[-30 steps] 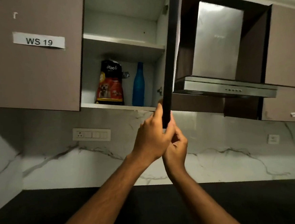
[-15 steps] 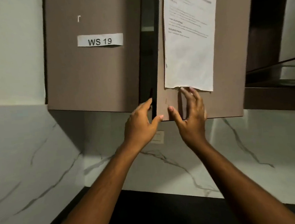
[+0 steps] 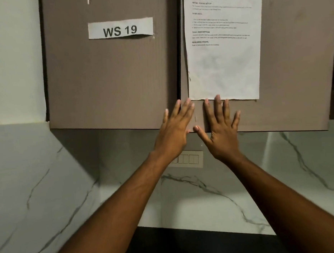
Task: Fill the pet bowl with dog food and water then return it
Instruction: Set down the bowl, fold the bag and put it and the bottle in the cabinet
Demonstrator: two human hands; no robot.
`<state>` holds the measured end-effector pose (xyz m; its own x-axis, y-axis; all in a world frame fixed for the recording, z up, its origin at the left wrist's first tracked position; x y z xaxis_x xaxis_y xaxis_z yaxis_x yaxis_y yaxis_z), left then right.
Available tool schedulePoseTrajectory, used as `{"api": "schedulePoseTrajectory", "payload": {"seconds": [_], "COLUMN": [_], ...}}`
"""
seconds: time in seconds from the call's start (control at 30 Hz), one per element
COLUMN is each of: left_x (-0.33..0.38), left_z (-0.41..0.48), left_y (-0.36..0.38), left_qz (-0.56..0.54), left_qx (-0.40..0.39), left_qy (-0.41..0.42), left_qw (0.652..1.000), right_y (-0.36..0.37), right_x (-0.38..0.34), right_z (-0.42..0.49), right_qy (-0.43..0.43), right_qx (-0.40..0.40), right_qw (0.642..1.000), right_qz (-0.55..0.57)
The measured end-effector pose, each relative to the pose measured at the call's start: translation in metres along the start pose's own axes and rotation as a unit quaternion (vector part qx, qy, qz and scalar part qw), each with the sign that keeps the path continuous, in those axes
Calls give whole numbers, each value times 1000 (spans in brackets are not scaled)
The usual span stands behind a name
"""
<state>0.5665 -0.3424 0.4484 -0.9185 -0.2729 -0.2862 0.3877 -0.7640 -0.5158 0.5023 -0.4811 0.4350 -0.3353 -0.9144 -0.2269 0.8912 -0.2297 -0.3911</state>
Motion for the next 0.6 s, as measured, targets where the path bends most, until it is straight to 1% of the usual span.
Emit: {"api": "schedulePoseTrajectory", "payload": {"seconds": [0.17, 0.3, 0.43, 0.6], "left_x": [-11, -22, -21, -17], "left_z": [3, 8, 7, 6], "left_y": [35, 56, 69, 79], "left_qz": [44, 48, 69, 100], "left_qx": [-17, -19, -5, -8], "left_qy": [11, 2, -1, -22], "left_qw": [999, 999, 998, 995], "right_y": [31, 48, 51, 53], "right_x": [6, 10, 11, 10], "right_z": [11, 16, 16, 15], "right_qy": [8, 4, -2, -6], "right_qx": [2, 1, 31, 38], "right_qw": [998, 996, 994, 993], "right_qz": [-54, -86, -106, -111]}}
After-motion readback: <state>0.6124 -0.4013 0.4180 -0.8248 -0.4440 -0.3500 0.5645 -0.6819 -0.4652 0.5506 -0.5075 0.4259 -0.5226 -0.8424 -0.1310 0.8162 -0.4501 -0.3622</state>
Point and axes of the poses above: each hand's wrist, its own z-axis towards the middle knuckle, its own y-axis out of the palm, x = y × z, the point moved 5 cm from there along z, towards the middle knuckle, and after that the axes turned 15 degrees about y, right-handed, at the moved point
